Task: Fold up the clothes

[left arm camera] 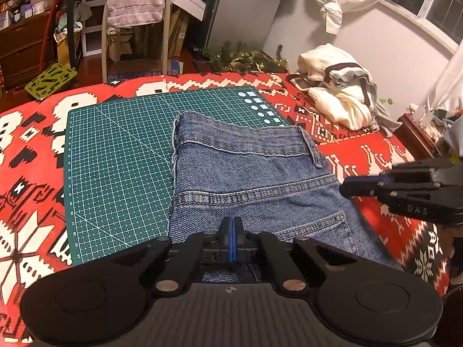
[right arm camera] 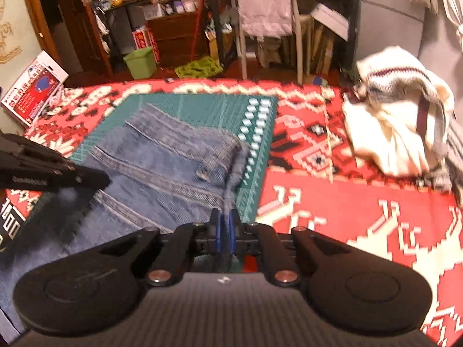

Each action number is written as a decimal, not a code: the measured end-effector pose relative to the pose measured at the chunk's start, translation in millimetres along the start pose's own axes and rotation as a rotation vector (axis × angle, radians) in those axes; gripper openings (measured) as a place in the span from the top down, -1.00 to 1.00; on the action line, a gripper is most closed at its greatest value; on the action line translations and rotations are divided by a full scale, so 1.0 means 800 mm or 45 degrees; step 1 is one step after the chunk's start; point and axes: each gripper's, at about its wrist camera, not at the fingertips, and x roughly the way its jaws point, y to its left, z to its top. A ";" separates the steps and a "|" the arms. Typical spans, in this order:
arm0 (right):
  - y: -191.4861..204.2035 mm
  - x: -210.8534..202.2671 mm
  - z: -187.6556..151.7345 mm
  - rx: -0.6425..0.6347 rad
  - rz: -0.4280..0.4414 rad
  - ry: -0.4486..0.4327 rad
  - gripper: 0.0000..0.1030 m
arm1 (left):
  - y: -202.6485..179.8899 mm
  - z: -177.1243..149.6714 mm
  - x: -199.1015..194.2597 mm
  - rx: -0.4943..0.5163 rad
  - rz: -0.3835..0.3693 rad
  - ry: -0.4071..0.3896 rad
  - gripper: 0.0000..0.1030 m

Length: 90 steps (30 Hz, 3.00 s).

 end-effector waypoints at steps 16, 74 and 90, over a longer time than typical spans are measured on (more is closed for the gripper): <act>0.010 0.035 0.017 -0.079 -0.110 0.008 0.82 | 0.002 -0.001 0.002 -0.035 0.000 0.012 0.94; -0.046 0.031 0.146 0.158 0.188 -0.161 0.71 | 0.084 0.147 -0.013 -0.244 -0.150 -0.144 0.76; 0.073 -0.171 -0.044 -0.418 0.301 -0.209 0.66 | -0.003 -0.015 -0.180 0.132 -0.257 -0.148 0.55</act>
